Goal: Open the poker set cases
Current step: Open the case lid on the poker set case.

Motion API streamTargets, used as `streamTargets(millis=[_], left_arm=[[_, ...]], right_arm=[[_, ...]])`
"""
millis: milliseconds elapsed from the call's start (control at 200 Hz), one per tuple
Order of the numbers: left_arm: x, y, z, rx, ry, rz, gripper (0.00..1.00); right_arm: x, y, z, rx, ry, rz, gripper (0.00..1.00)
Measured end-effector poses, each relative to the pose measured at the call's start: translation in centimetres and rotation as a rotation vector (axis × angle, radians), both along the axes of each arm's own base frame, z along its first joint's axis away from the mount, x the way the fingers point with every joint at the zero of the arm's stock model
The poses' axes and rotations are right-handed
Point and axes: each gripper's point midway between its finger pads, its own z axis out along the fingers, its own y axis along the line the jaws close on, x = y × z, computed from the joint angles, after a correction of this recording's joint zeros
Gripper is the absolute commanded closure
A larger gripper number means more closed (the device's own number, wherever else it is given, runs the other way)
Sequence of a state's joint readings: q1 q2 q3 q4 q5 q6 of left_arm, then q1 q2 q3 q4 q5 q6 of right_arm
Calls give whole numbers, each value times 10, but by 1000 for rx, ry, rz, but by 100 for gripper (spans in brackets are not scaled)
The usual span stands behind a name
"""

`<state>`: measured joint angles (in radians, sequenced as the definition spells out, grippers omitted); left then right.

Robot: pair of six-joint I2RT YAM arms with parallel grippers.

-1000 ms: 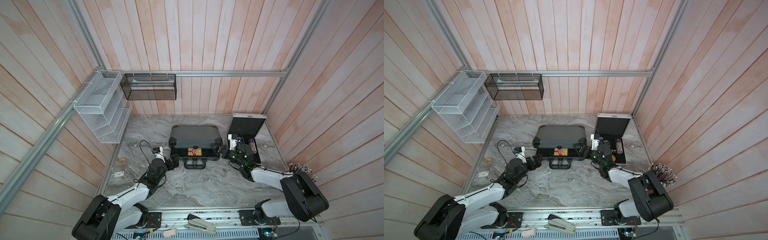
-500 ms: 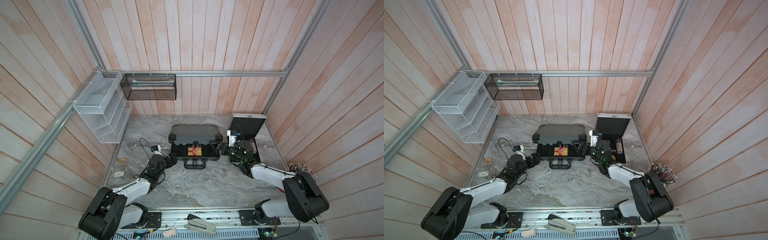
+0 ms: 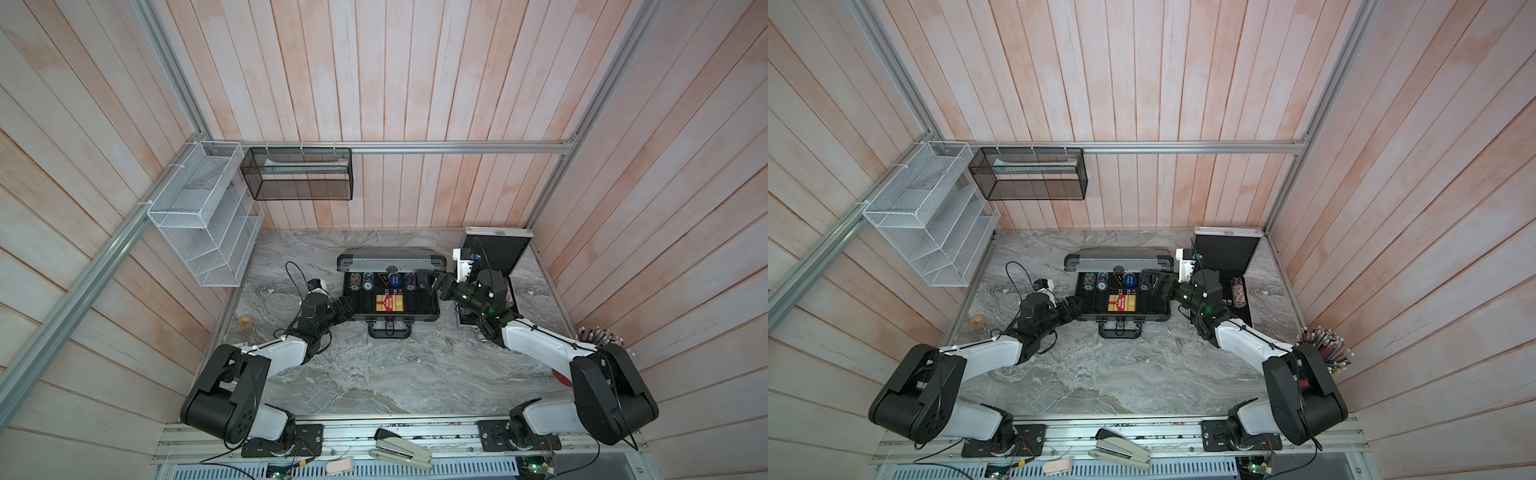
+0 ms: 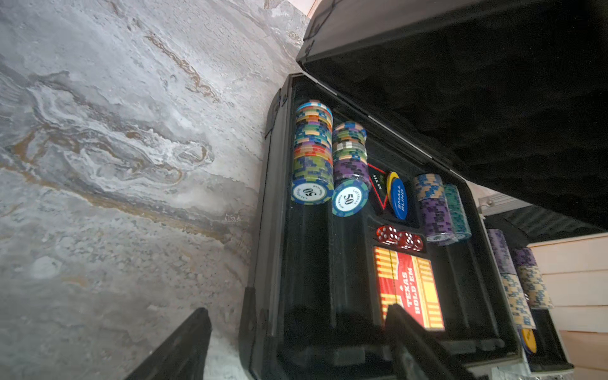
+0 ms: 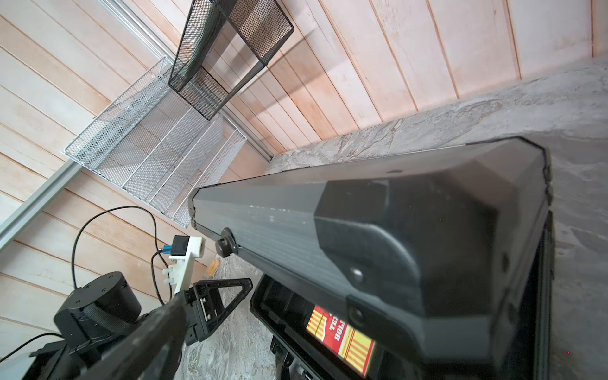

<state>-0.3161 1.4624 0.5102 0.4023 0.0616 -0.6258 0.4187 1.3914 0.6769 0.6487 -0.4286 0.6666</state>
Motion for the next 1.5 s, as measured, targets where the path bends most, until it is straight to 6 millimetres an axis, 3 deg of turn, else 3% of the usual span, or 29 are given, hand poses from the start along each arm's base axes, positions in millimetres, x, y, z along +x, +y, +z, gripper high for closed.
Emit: streamTargets(millis=[245,460,670,995,1240,1500], left_arm=[[19,-1,-9,58,46,-17,26],[21,-1,-29,101,104,-34,29],[25,-2,-41,133,140,-51,45],[25,-2,-42,120,156,-71,71],[26,1,-39,66,153,-81,78],[15,22,-39,36,150,-48,80]], right_arm=[[8,4,11,-13,-35,4,2],[16,8,23,-17,-68,6,2],[24,11,29,-22,-88,7,2],[35,14,34,-24,-101,3,2],[48,17,40,-32,-119,-1,2],[67,22,56,-31,-159,-5,2]])
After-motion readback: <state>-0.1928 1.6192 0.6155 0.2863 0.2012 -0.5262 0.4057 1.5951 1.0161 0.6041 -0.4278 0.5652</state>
